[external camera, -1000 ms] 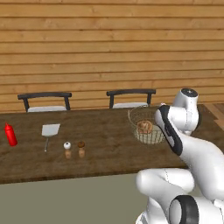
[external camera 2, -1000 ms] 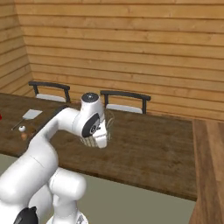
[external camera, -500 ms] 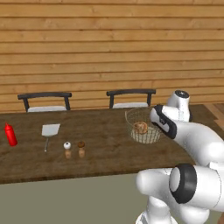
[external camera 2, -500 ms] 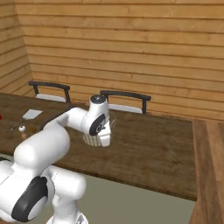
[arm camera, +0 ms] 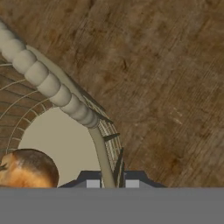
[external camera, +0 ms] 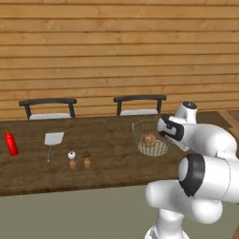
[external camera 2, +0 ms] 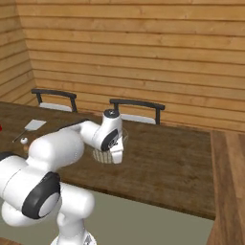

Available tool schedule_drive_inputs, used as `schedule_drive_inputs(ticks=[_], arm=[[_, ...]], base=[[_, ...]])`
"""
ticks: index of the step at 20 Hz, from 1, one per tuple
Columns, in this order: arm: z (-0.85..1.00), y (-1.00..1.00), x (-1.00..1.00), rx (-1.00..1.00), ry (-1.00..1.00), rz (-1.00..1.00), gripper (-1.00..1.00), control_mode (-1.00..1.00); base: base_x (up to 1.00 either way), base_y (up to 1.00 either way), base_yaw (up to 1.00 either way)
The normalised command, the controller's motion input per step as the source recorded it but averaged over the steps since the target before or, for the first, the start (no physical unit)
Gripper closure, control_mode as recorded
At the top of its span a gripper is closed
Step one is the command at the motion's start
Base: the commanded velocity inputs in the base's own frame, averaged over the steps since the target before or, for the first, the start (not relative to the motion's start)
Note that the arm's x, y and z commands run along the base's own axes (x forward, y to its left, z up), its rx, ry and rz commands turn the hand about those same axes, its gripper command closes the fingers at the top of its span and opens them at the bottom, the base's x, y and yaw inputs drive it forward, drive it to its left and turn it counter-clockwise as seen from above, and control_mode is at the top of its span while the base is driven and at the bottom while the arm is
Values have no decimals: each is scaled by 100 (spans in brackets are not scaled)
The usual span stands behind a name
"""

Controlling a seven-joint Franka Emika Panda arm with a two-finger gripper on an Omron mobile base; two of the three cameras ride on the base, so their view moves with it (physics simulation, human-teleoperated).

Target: Open the cabinet, pick up the bread from the cabinet and place it in the basket. Then move the basket to the dining counter.

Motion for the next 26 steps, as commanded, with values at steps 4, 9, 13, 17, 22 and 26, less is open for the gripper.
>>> schedule_drive_inputs(ticks=[4, 9, 13, 17, 22, 26], arm=[[-25, 0, 10, 0, 0, 0, 100, -100], [-26, 0, 12, 0, 0, 0, -100, -100], [-1, 0, 2, 0, 0, 0, -100, -100], [14, -1, -2, 0, 0, 1, -100, -100], [80, 0, -47, 0, 0, 9, -100, -100], [100, 20, -55, 0, 4, 22, -100, -100]], base=[[0, 0, 0], [0, 0, 0], [0, 0, 0], [0, 0, 0], [0, 0, 0], [0, 0, 0]])
